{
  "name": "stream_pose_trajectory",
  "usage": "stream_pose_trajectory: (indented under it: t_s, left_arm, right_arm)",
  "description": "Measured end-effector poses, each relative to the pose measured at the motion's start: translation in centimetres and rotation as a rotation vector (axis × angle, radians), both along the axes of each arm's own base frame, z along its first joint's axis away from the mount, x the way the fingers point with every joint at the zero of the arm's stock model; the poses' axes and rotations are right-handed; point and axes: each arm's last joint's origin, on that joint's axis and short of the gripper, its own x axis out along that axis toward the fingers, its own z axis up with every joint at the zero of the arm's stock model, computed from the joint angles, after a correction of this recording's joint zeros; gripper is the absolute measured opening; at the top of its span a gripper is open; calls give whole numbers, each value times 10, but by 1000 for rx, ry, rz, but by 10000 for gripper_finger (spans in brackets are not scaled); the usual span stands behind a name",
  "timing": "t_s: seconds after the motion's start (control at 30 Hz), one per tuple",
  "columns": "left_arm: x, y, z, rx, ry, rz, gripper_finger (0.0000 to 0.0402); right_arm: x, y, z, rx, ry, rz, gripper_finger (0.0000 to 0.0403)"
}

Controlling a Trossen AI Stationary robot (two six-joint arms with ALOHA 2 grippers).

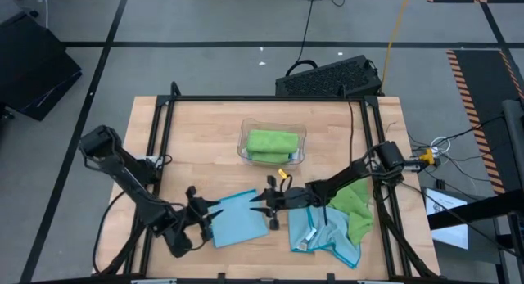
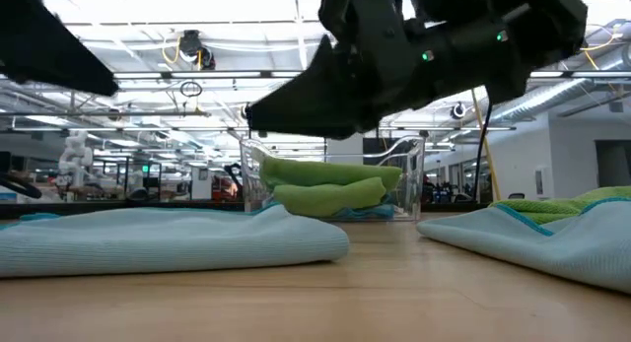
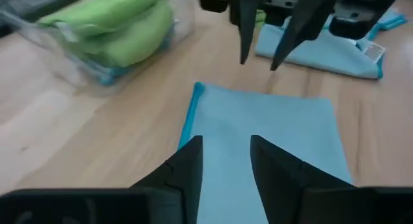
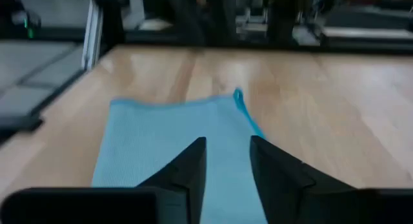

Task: Fold microfiber towels
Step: Fold the blue left microfiber cloth

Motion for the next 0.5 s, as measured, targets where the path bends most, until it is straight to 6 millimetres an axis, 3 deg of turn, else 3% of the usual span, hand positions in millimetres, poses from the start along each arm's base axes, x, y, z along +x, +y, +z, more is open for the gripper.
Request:
stream_pose_trajectory:
  t_s: [0.27, 0.5]
  left_arm:
    - [1, 5, -58, -89, 156, 23, 94]
    - [-9, 6, -74, -166, 246, 66, 71]
  right_arm:
    - [31, 8, -34, -5, 22, -7, 35]
    - [39, -2, -48, -3, 124, -76, 2]
